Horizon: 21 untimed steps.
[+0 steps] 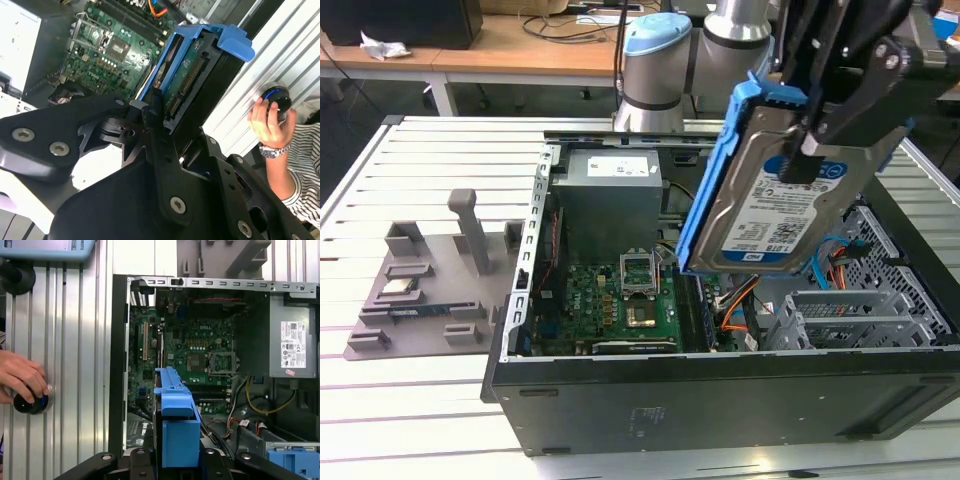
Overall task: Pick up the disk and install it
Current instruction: 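Pick up the disk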
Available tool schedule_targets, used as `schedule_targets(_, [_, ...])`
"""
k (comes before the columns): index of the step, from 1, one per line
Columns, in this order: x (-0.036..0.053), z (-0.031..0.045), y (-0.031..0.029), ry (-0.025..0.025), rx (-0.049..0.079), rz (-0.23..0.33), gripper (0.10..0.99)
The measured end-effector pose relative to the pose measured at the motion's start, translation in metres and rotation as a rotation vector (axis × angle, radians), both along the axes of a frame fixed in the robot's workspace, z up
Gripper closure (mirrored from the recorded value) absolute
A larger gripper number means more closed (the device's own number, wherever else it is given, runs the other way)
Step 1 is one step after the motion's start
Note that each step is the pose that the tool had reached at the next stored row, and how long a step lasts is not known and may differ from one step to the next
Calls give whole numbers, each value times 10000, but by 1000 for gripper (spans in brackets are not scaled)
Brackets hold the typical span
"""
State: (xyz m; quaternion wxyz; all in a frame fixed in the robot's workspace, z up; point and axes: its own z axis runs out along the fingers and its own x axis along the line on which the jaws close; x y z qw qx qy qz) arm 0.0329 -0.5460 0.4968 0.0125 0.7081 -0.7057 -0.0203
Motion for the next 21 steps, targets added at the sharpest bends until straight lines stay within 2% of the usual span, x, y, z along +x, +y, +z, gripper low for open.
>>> schedule_targets(3, [109,0,0,1,1,0,722])
schedule_targets(5, [243,0,0,2,0,0,722])
schedule_targets(10, [447,0,0,4,0,0,722])
schedule_targets(13, [614,0,0,7,0,0,722])
schedule_targets(15, [757,0,0,9,1,0,722])
schedule_targets(21, [997,-3,0,15,0,-1,722])
